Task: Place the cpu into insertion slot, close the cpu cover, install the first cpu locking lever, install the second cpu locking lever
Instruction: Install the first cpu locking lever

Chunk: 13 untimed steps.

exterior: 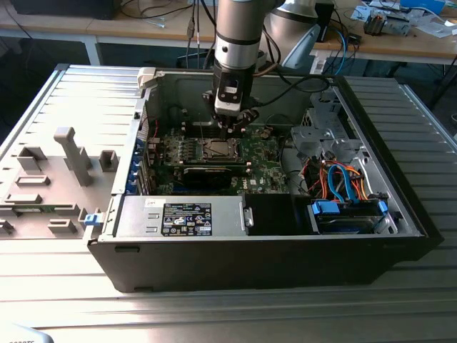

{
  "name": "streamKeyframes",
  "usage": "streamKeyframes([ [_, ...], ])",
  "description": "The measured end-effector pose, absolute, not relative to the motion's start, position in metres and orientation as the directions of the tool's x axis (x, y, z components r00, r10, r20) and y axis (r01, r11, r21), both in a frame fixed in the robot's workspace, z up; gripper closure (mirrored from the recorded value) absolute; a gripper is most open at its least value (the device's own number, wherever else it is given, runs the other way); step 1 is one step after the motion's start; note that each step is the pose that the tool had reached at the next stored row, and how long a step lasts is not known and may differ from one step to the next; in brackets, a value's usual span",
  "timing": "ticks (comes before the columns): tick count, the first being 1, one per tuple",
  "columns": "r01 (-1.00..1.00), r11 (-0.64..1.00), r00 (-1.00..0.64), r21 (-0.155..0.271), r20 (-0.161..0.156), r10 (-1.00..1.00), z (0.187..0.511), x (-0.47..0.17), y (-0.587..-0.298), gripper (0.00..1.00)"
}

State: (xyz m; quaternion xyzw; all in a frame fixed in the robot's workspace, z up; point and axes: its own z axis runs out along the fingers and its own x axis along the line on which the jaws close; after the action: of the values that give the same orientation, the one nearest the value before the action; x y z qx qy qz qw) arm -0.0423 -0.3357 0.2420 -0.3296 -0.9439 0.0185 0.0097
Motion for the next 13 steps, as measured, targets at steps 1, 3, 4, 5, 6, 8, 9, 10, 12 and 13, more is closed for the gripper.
streamKeyframes([
  [1, 0.620, 0.783, -0.784, -0.041, 0.006, 0.621, 0.2420, -0.0423, -0.3357, 0.89],
  [3, 0.616, 0.786, -0.787, -0.041, 0.006, 0.617, 0.2420, -0.0423, -0.3357, 0.89],
  [4, 0.615, 0.788, -0.788, -0.041, 0.006, 0.615, 0.2420, -0.0423, -0.3357, 0.89],
  [5, 0.612, 0.790, -0.790, -0.041, 0.006, 0.613, 0.2420, -0.0423, -0.3357, 0.89],
  [6, 0.610, 0.791, -0.792, -0.041, 0.006, 0.611, 0.2420, -0.0423, -0.3357, 0.89],
  [8, 0.606, 0.795, -0.795, -0.041, 0.006, 0.606, 0.2420, -0.0423, -0.3357, 0.89],
  [9, 0.604, 0.796, -0.797, -0.041, 0.006, 0.604, 0.2420, -0.0423, -0.3357, 0.89],
  [10, 0.600, 0.799, -0.799, -0.041, 0.006, 0.601, 0.2420, -0.0423, -0.3357, 0.89],
  [12, 0.597, 0.801, -0.802, -0.041, 0.006, 0.598, 0.2420, -0.0423, -0.3358, 0.89],
  [13, 0.594, 0.803, -0.804, -0.041, 0.006, 0.595, 0.2419, -0.0423, -0.3359, 0.89],
])
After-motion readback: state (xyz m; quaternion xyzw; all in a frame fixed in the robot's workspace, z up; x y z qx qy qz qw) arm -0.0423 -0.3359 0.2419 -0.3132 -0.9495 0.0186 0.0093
